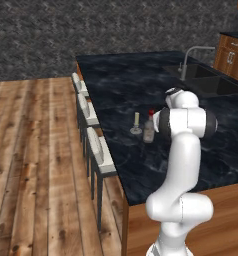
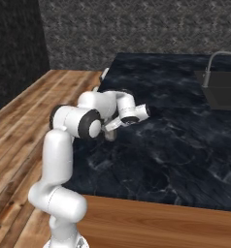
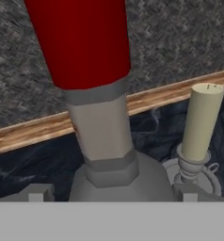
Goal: Get the candle and the liquor from the cabinet and move them to the dining counter.
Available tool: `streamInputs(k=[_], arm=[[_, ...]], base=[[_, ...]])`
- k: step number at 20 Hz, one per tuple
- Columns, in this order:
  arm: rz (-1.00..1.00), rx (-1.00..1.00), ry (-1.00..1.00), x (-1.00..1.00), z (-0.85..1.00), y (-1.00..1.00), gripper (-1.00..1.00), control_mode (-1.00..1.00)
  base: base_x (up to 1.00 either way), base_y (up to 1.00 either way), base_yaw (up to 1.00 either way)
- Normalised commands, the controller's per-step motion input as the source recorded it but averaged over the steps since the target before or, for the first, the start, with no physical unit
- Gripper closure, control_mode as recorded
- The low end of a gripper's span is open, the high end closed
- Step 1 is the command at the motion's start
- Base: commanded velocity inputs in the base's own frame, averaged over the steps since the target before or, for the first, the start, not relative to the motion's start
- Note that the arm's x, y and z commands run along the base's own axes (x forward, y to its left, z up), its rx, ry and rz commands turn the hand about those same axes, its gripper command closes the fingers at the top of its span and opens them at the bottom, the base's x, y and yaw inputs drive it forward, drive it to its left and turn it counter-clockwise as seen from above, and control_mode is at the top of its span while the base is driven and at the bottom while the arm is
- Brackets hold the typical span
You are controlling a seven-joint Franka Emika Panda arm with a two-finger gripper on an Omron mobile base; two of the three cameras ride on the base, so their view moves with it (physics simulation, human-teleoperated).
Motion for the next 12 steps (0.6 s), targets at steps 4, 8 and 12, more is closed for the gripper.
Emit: streamInputs(k=[4, 8, 12], arm=[[0.0, 0.0, 0.0, -0.06, 0.0, -0.11, -1.0, -1.0], [0.0, 0.0, 0.0, -0.14, 0.02, -0.13, -1.0, -1.0], [-0.02, 0.0, 0.01, -0.22, 0.01, -0.14, -1.0, -1.0]], base=[[0.0, 0.0, 0.0], [0.0, 0.0, 0.0], [0.0, 0.0, 0.0]])
